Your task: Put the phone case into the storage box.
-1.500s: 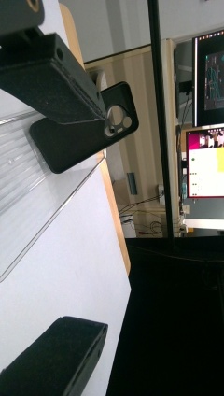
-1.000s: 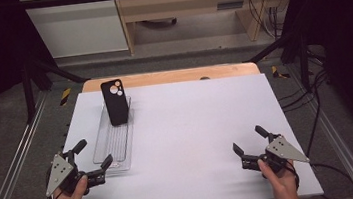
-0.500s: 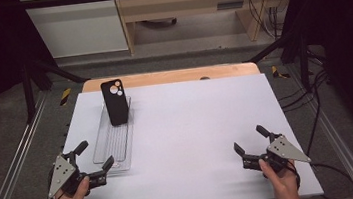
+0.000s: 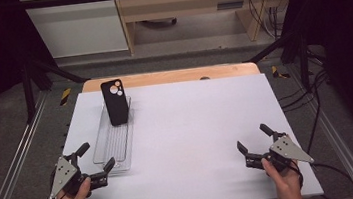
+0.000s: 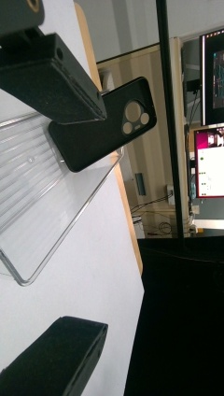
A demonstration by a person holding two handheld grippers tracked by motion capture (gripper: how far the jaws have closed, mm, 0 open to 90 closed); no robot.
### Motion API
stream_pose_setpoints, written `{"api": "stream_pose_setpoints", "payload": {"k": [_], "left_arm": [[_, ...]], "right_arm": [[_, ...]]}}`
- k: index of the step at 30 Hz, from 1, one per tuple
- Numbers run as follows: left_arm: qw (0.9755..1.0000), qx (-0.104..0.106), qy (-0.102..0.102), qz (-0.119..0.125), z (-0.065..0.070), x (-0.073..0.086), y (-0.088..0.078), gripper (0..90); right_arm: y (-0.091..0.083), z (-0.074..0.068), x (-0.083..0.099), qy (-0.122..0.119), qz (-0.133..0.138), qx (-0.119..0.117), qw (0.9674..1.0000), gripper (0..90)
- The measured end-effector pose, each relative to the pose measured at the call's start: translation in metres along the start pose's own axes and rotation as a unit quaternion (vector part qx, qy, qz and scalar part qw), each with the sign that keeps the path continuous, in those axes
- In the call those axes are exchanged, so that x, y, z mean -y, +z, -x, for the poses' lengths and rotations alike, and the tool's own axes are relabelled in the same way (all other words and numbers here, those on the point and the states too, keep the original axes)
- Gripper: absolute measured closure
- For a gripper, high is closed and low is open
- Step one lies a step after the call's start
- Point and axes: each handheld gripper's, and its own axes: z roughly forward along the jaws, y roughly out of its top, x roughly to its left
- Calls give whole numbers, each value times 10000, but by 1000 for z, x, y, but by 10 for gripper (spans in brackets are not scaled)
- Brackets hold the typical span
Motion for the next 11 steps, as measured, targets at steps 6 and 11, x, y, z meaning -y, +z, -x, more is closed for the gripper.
{"api": "stream_pose_setpoints", "payload": {"k": [6, 11], "left_arm": [[10000, -33, -47, 34, 1, 2, -2, 5], [10000, -68, 35, 40, 2, 2, -3, 5]], "right_arm": [[0, 4, 1, -128, -20, 35, 9999, 38], [1, 5, 2, -125, -46, 43, 9999, 36]]}}
